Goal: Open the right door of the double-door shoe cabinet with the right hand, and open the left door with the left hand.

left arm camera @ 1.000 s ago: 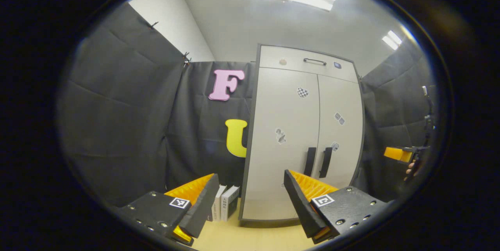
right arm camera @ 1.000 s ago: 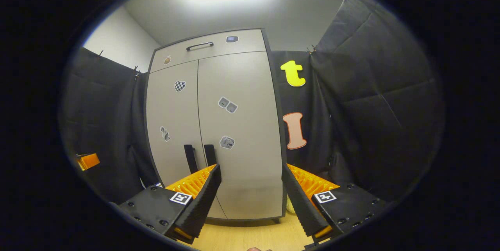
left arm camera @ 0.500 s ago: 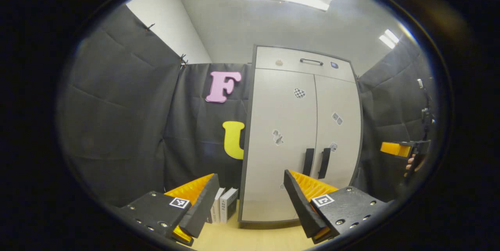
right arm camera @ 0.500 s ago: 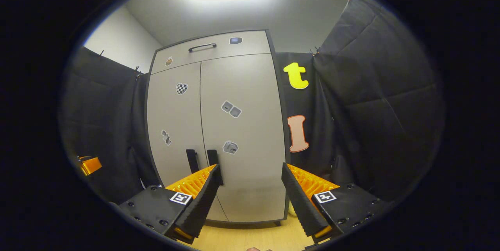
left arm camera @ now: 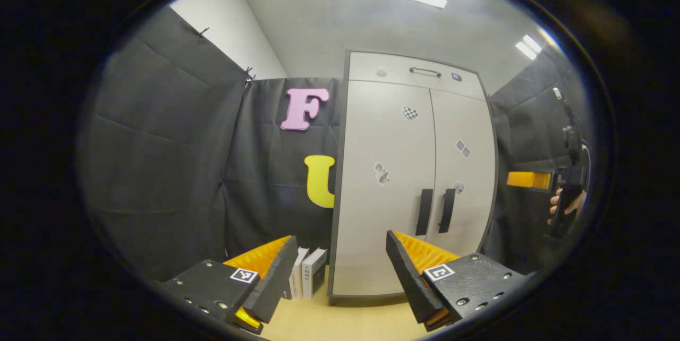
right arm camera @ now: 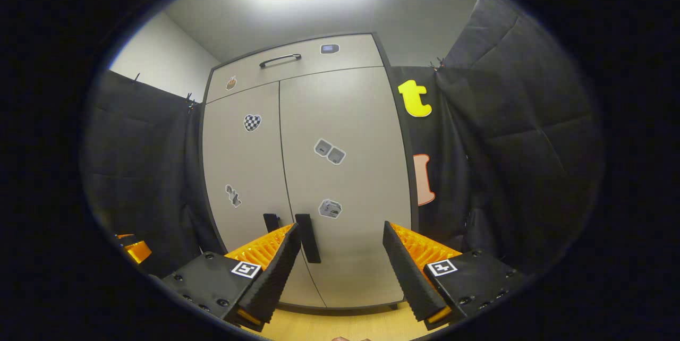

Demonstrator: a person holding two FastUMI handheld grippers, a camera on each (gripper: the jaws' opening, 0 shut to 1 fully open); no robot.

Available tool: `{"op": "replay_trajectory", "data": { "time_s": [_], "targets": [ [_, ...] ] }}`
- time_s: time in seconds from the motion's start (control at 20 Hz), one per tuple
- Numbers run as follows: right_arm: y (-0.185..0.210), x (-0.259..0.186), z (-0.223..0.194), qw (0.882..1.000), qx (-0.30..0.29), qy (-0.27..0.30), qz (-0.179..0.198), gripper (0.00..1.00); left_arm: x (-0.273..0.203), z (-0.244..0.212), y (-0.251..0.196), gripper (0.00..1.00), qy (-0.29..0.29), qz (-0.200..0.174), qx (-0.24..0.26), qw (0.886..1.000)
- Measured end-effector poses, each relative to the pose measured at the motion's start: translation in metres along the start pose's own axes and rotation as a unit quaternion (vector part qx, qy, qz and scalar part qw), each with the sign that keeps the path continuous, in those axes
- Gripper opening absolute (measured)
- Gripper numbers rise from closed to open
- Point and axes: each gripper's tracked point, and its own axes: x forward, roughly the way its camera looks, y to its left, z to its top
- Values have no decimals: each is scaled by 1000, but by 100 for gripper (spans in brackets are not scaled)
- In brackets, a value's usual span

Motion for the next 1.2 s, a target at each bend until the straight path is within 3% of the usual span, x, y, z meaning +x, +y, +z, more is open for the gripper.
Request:
{"op": "replay_trajectory", "data": {
  "time_s": [0.1,0.15,0.3,0.35,0.45,0.8,1.05,1.1,1.15,1.2],
  "targets": [
    [12,16,-6,1000,4,8,12,92,2,-10,0,99,8,1,5,1000],
    [18,25,-9,1000,4,10,15,98,2,-14,-2,99,11,1,6,1000],
    [34,54,-20,999,7,21,24,98,3,-26,3,99,18,2,5,1000],
    [39,64,-25,999,11,27,27,92,2,-29,5,99,18,4,5,1000],
    [47,84,-35,998,19,45,29,98,0,-37,15,99,21,11,5,1000],
    [53,141,-67,997,7,71,8,98,-6,-60,53,98,41,45,-35,998],
    [45,175,-98,993,-15,112,-23,98,-8,-67,73,99,46,67,-30,996],
    [44,179,-105,992,-18,126,-26,89,-11,-70,74,96,48,69,-30,996],
    [44,178,-106,992,-21,123,-30,92,-11,-71,75,97,49,71,-31,996],
    [43,182,-107,992,-27,116,-31,85,-10,-72,75,97,50,71,-33,996]
  ]
}}
